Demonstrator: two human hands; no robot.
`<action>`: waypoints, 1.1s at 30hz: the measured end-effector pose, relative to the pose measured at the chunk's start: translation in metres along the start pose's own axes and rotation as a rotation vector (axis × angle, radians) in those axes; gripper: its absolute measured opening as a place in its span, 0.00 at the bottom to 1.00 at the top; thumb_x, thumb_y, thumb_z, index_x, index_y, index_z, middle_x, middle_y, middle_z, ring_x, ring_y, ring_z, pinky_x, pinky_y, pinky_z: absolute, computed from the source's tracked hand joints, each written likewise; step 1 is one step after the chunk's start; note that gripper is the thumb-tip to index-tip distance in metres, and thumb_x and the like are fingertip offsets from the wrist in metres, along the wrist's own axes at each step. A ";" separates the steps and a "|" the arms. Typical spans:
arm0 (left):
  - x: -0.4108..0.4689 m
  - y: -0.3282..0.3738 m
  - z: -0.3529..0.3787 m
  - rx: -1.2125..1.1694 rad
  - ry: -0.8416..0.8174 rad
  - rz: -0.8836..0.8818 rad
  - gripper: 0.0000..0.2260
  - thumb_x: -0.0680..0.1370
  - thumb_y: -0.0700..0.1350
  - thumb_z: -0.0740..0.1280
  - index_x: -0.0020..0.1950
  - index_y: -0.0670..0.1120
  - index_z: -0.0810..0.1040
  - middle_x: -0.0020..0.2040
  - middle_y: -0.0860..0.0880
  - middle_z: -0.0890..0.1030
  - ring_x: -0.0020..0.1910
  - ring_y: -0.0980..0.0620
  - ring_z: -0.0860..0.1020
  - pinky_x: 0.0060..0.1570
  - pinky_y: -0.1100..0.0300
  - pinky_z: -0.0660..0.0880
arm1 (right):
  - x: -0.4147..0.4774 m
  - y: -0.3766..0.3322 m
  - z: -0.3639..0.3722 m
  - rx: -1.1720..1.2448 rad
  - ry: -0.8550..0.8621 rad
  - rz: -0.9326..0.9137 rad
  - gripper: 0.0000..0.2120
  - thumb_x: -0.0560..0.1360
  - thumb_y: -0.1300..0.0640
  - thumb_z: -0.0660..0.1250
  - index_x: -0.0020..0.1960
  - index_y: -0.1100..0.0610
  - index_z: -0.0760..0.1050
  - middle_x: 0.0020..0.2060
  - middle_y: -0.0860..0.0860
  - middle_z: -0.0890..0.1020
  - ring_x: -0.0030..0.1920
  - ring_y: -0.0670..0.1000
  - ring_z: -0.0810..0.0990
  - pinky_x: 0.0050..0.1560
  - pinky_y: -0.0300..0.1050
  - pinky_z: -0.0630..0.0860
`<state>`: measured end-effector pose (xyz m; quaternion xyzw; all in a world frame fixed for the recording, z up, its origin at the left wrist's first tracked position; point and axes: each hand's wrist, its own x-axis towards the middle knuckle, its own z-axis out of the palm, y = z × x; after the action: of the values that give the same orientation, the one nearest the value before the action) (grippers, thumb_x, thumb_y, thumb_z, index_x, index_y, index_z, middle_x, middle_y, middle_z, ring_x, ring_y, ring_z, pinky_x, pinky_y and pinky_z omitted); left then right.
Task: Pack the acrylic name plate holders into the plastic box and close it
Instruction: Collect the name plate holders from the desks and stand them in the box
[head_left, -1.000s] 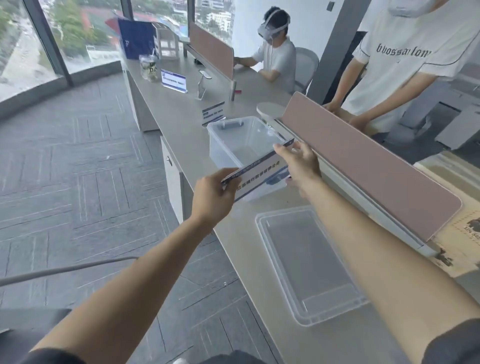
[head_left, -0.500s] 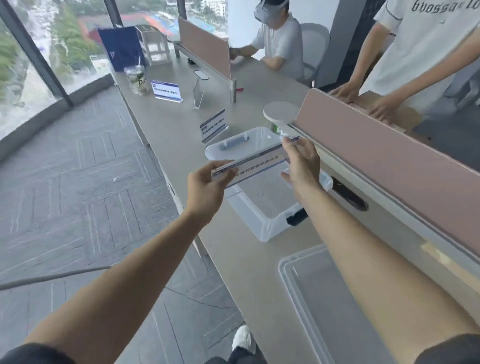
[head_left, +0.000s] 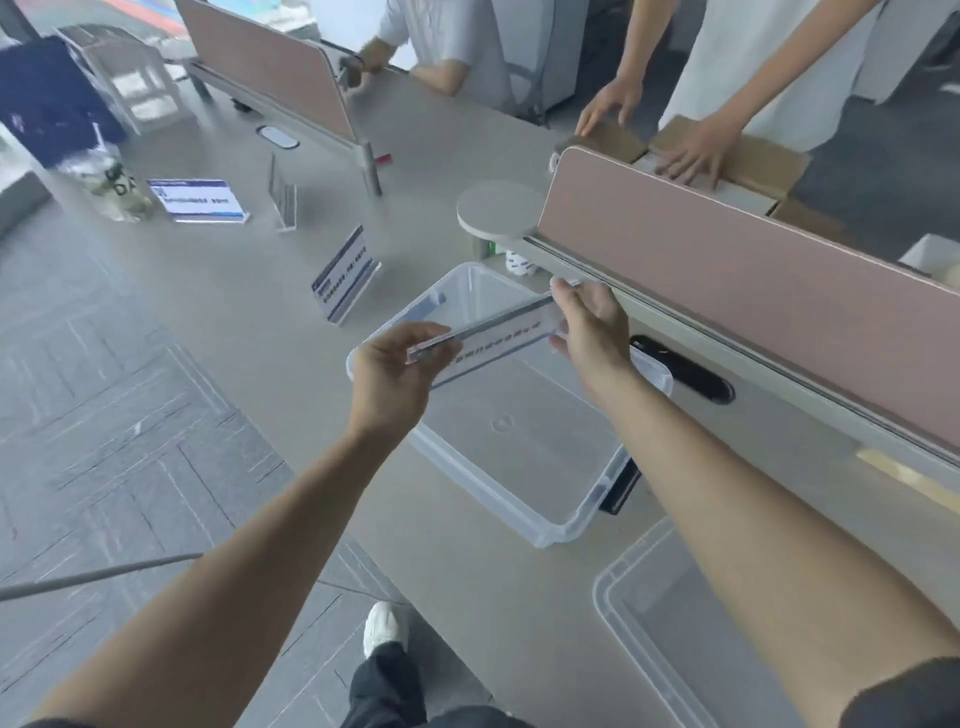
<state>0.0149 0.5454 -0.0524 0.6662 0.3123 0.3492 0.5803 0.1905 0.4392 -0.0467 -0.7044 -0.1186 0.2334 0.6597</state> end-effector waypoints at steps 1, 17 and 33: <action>0.012 -0.007 -0.005 0.022 -0.032 -0.009 0.05 0.72 0.40 0.75 0.45 0.50 0.84 0.43 0.55 0.85 0.44 0.54 0.82 0.50 0.60 0.76 | 0.004 0.003 0.007 -0.037 0.005 0.008 0.20 0.75 0.43 0.68 0.58 0.57 0.77 0.52 0.54 0.81 0.48 0.48 0.77 0.59 0.62 0.78; 0.096 -0.066 -0.030 -0.098 -0.382 -0.163 0.05 0.72 0.39 0.75 0.45 0.49 0.84 0.46 0.50 0.85 0.47 0.53 0.82 0.53 0.59 0.77 | 0.039 0.039 0.083 0.006 0.099 0.691 0.30 0.72 0.30 0.62 0.71 0.39 0.64 0.65 0.46 0.64 0.69 0.60 0.66 0.60 0.68 0.72; 0.181 -0.106 -0.059 0.825 -0.569 0.266 0.28 0.74 0.51 0.71 0.73 0.50 0.69 0.67 0.44 0.73 0.65 0.42 0.71 0.64 0.52 0.66 | 0.097 0.118 0.107 -0.017 0.060 0.354 0.16 0.69 0.49 0.73 0.55 0.38 0.78 0.54 0.41 0.79 0.55 0.45 0.78 0.56 0.51 0.76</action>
<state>0.0660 0.7404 -0.1341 0.9421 0.1664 0.0729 0.2820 0.2057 0.5670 -0.1818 -0.7264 0.0250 0.3238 0.6057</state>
